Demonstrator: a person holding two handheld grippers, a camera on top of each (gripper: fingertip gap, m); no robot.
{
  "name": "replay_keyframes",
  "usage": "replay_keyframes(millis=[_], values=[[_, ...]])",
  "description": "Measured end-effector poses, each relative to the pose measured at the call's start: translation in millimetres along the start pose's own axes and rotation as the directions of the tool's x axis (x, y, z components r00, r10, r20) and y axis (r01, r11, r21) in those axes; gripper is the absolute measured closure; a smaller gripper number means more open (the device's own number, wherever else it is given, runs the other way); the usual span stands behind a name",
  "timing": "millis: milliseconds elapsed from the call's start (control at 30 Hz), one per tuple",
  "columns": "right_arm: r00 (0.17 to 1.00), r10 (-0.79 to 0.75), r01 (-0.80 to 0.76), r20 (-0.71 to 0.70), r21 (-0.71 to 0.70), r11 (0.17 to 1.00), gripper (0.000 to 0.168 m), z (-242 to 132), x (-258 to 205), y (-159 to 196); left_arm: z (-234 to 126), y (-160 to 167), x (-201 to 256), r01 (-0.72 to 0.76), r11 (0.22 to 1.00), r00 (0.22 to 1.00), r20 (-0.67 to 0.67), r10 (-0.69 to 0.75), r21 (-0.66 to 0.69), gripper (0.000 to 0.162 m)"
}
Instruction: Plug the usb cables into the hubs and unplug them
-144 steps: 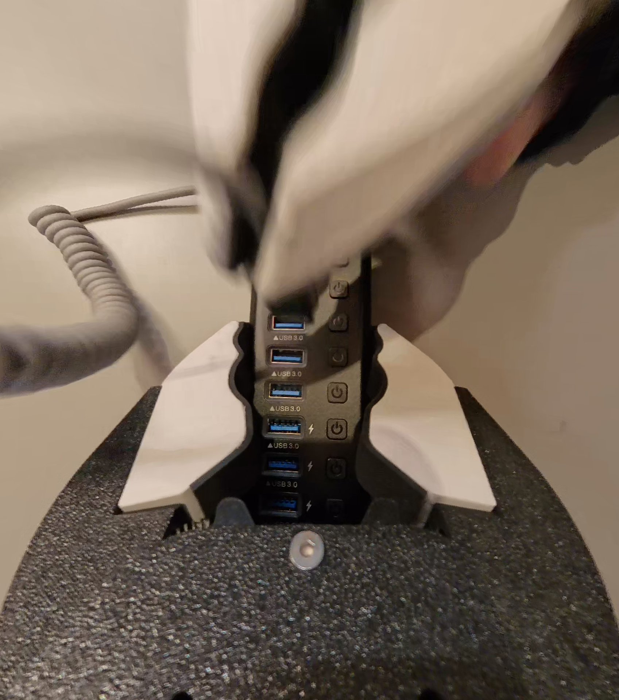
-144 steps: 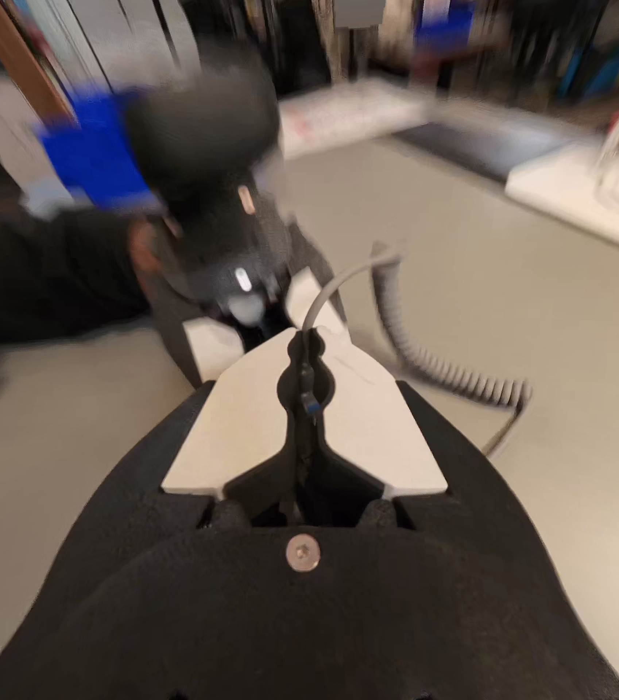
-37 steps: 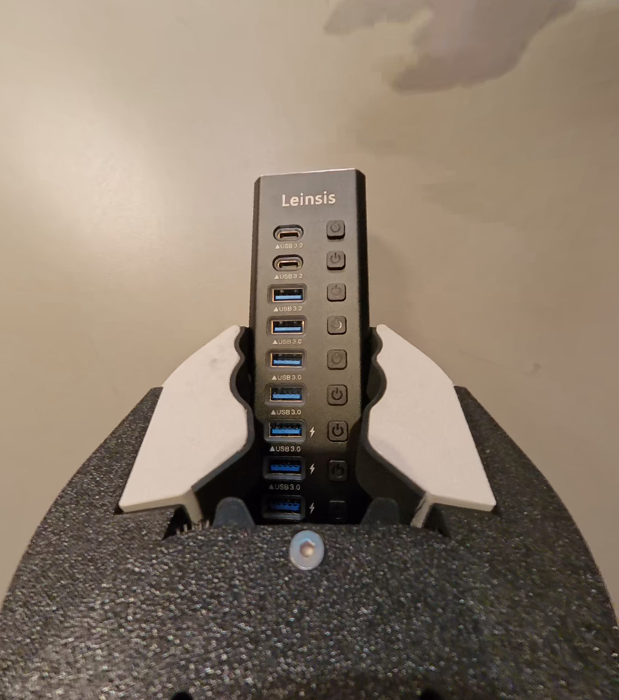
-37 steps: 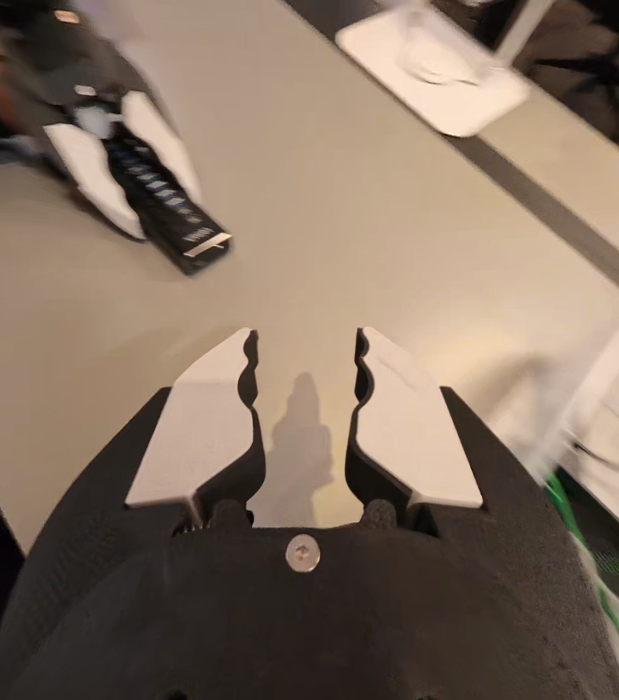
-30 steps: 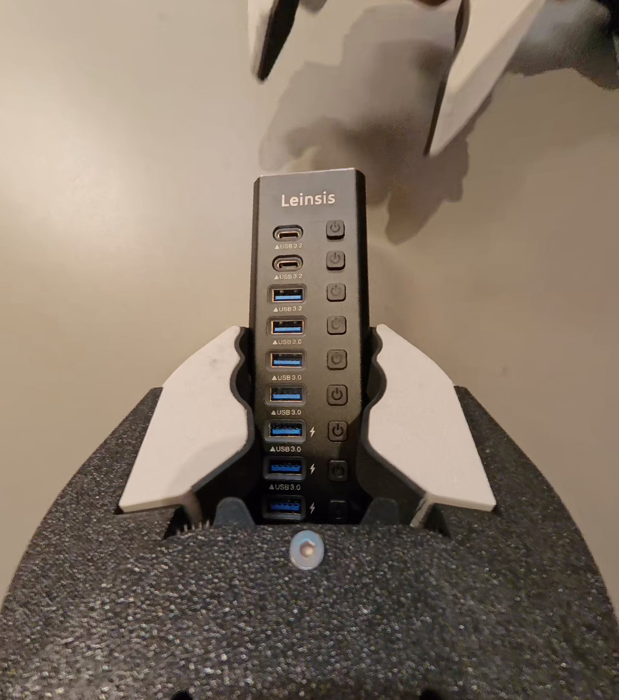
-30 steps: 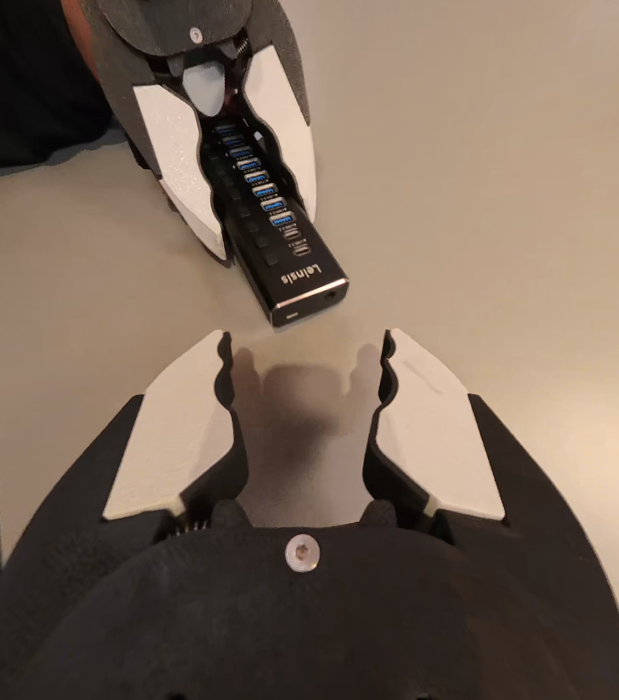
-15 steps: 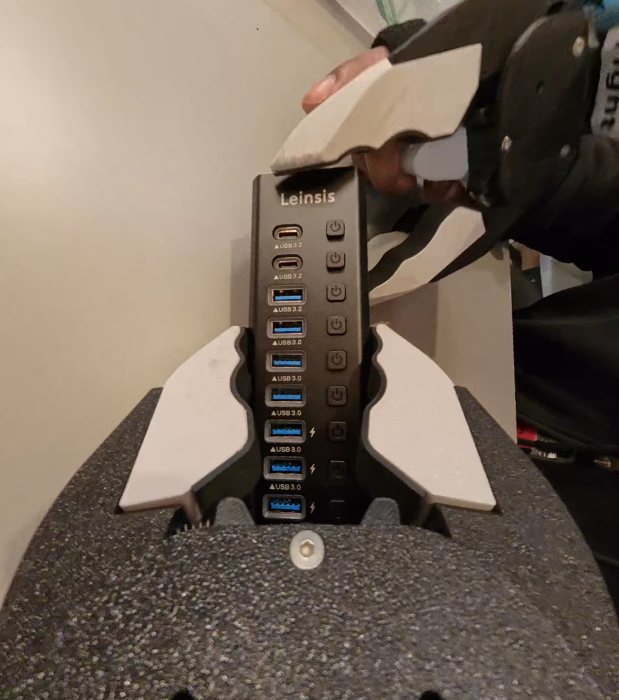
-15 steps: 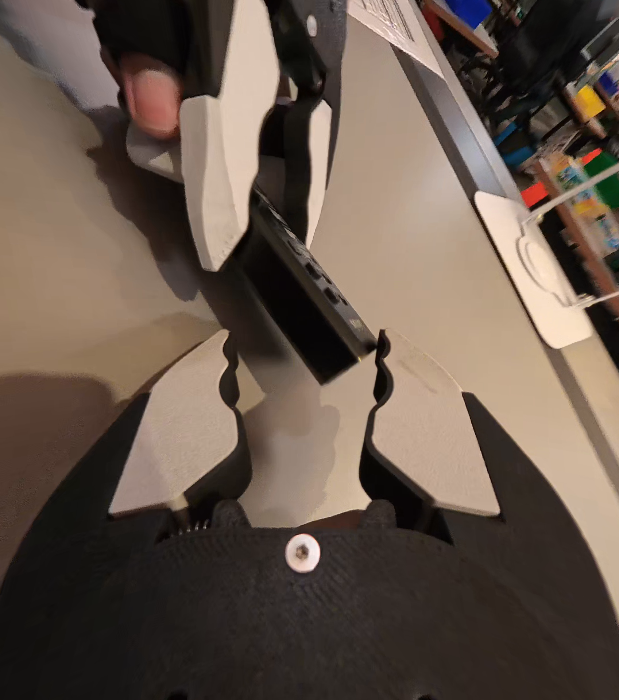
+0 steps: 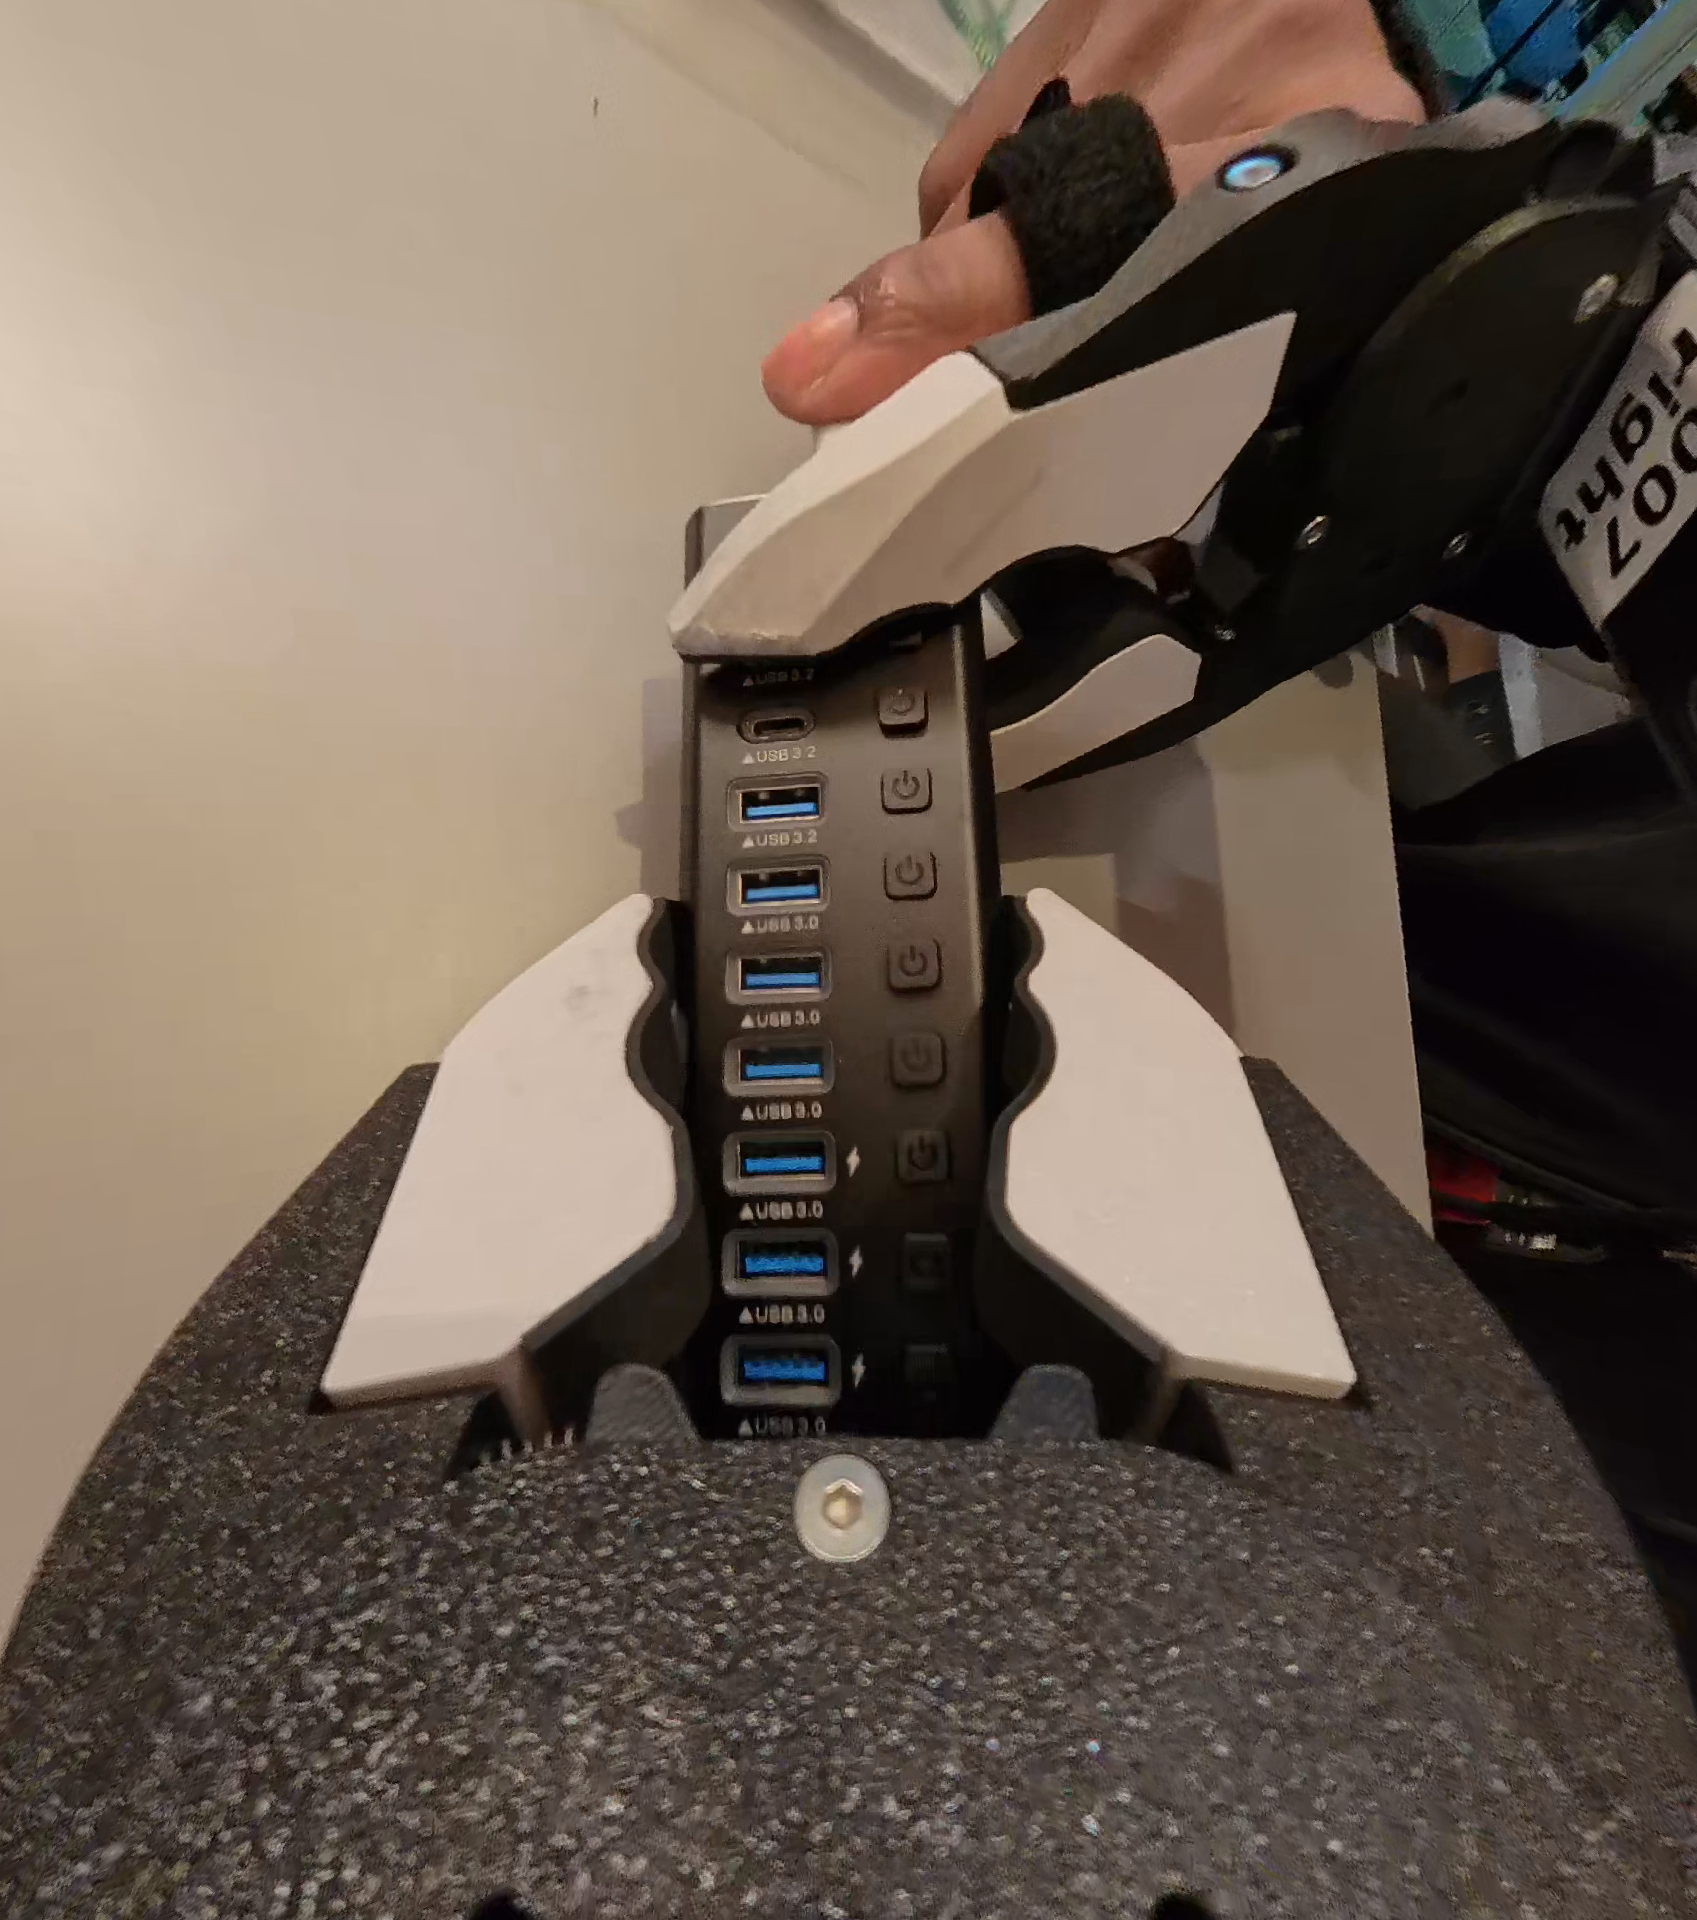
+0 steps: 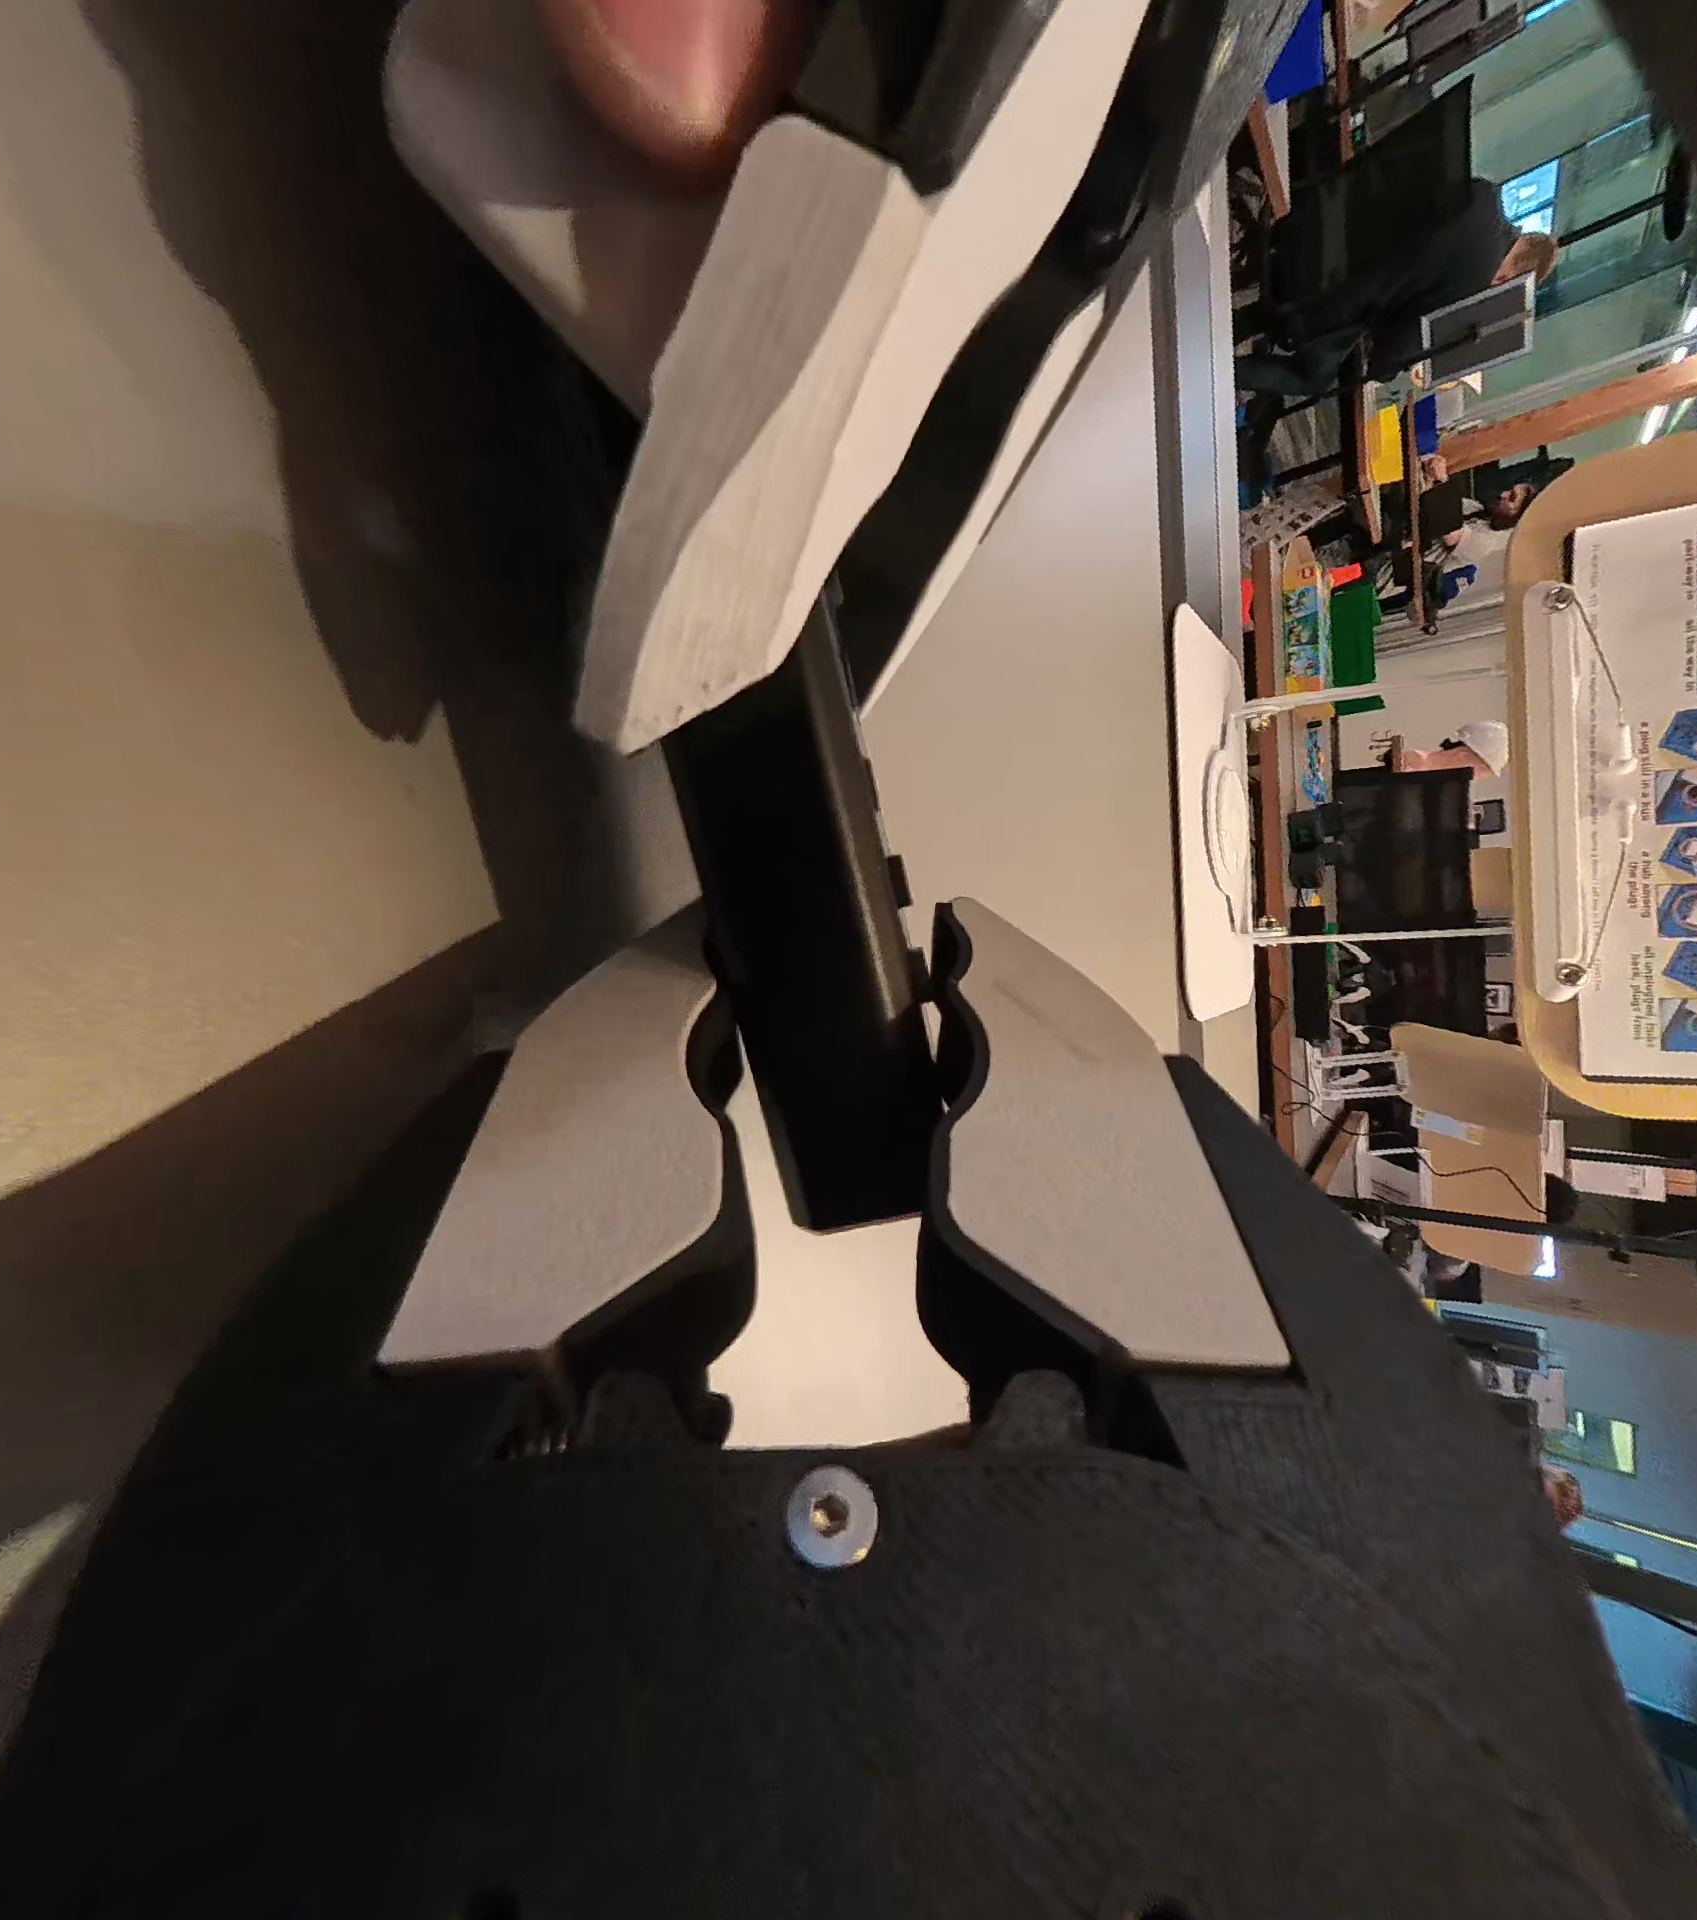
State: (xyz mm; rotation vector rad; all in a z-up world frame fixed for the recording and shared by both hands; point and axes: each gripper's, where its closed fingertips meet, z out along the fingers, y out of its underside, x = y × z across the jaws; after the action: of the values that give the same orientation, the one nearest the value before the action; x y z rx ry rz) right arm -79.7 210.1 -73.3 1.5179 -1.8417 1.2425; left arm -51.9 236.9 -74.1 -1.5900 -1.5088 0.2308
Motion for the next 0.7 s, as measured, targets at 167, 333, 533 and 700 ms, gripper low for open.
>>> replay_keyframes(millis=[167, 333, 533, 700], values=[[1.000, -0.004, 0.002, -0.016, -0.102, 0.995, 0.138, -19.6, 16.7, 23.2, -34.2, -39.2, 0.2, -0.111, 0.964, 0.994, 0.047, 0.103, 0.240, 0.100], [0.996, 0.045, -0.060, -0.078, -0.209, 0.976, 0.138, -63.9, 54.0, 61.8, -77.3, -65.9, -19.3, -0.090, 0.859, 0.995, 0.083, 0.055, 0.504, 0.100], [0.971, 0.165, -0.218, -0.171, -0.366, 0.905, 0.138, -158.4, 141.1, 164.1, -54.0, -38.8, -49.4, -0.018, 0.917, 0.995, 0.098, -0.023, 0.398, 0.104], [0.928, 0.352, -0.357, -0.124, -0.570, 0.740, 0.139, -214.9, 175.3, 296.0, -51.2, -37.8, -47.9, 0.008, 0.923, 0.997, 0.065, -0.035, 0.385, 0.108]])
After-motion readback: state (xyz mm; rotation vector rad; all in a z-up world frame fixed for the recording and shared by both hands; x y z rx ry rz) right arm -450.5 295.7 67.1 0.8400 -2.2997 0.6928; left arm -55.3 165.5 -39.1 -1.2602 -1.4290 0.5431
